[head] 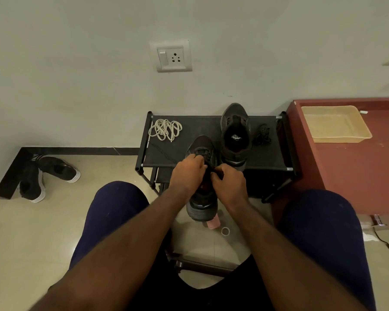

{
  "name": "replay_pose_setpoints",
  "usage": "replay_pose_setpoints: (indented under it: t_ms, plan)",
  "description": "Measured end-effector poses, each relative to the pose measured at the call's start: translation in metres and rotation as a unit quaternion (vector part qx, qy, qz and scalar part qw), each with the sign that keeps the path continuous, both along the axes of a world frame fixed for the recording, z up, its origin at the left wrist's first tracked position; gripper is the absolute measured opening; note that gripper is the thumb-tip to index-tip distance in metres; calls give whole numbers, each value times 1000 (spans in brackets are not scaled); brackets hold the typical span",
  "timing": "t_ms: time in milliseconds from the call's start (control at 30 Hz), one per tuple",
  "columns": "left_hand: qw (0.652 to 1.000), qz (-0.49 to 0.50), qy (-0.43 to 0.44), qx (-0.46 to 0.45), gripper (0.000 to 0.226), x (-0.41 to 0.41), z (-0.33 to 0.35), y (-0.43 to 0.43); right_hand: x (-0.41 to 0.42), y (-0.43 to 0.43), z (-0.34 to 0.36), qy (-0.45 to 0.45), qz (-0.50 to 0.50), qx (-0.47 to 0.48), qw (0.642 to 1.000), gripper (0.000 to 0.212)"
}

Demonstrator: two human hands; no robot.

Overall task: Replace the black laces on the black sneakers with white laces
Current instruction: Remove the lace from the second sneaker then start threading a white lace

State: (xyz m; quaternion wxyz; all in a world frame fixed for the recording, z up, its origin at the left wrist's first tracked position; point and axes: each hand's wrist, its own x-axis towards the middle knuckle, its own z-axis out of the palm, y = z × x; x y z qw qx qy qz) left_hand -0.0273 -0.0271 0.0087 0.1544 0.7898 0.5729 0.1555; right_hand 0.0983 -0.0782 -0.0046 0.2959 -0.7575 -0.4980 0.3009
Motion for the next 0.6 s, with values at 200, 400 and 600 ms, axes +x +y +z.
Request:
replay_pose_setpoints:
  t_ms: [200,400,600]
  plan:
    - [960,156,-222,-73,11,-6,-5,-8,2,2,0,-12,-20,-7,1000,10]
    - [996,-3,-70,-49,32,-3,2,-7,3,3,1,-13,-14,-17,1000,12]
    - [999,9,-34,-14,11,4,2,-2,3,1,1,-9,-11,-17,1000,12]
